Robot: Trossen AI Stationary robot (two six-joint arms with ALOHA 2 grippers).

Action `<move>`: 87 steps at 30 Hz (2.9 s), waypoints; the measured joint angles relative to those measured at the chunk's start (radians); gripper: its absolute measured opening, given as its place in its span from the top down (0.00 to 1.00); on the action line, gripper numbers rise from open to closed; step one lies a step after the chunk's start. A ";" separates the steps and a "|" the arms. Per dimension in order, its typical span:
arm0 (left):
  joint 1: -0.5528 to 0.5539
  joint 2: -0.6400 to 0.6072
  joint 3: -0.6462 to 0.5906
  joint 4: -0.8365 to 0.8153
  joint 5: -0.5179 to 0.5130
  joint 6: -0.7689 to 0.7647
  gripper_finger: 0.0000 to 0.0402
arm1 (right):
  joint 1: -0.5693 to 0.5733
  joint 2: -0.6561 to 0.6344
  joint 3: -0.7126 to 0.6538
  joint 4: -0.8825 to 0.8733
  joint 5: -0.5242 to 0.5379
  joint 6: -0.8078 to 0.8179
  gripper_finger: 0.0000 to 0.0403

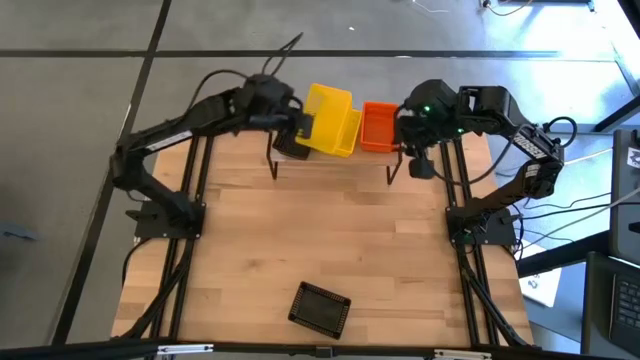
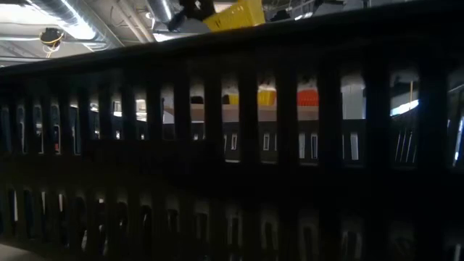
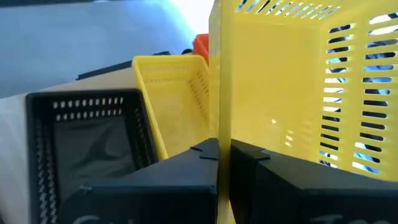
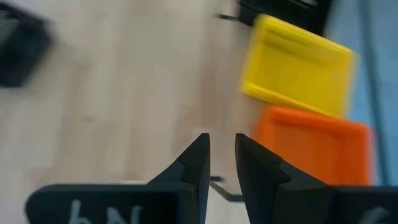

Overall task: Stack baskets on shelf by color
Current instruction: Stack the yellow basket on the yellow baskets on the shelf

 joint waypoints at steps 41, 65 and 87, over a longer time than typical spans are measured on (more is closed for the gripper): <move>0.088 0.231 0.069 0.022 -0.003 0.004 0.89 | 0.000 0.000 0.000 0.049 0.328 0.171 0.82; 0.077 0.259 0.070 0.135 0.011 -0.054 0.85 | 0.000 0.000 0.000 0.070 0.328 0.195 0.82; 0.049 0.146 0.070 0.259 0.009 0.392 0.86 | -0.029 0.006 -0.066 0.252 0.058 -0.003 0.82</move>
